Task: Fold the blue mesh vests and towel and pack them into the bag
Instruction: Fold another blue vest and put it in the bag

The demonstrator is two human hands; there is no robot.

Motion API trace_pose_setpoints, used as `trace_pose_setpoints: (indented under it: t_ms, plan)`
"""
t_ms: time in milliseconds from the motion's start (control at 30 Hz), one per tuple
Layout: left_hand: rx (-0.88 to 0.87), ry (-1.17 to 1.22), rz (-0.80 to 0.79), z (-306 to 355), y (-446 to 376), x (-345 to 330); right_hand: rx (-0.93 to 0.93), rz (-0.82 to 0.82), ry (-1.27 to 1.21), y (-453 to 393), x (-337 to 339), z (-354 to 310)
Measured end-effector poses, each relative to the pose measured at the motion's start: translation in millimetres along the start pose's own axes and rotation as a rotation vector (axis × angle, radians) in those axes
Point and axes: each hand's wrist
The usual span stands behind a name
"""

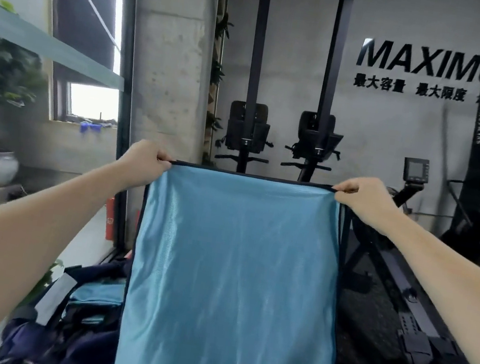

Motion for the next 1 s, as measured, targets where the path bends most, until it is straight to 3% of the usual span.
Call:
trace_pose_setpoints:
  t_ms: [200, 333, 467, 633, 800, 1000]
  plan:
    - [0.026, -0.109, -0.078, -61.3, -19.8, -77.2, 0.031, -0.104, 0.161, -29.2, -85.2, 43.7]
    - [0.005, -0.062, -0.064, -64.3, -46.5, -96.7, -0.002, -0.076, 0.176, -60.9, -104.0, 54.5]
    - [-0.041, -0.121, 0.053, -34.0, -90.3, -90.6, -0.011, 0.021, 0.062, -106.9, -90.8, 36.2]
    - [-0.152, 0.016, 0.294, 14.3, -119.0, -55.6, 0.105, 0.268, 0.072, -130.3, -42.6, 3.3]
    - [-0.241, 0.062, 0.34, 25.7, -92.3, -29.2, 0.181, 0.34, 0.04, -105.3, -15.1, -6.2]
    - [-0.175, 0.032, 0.18, -15.1, 12.1, -51.7, 0.171, 0.14, 0.05, -1.5, -38.6, 27.5]
Point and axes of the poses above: each hand's wrist, its own y-axis away from the middle knuckle, its own x-axis out of the back of the hand, z = x × y, and after that the axes turned 9 degrees about y, right-handed
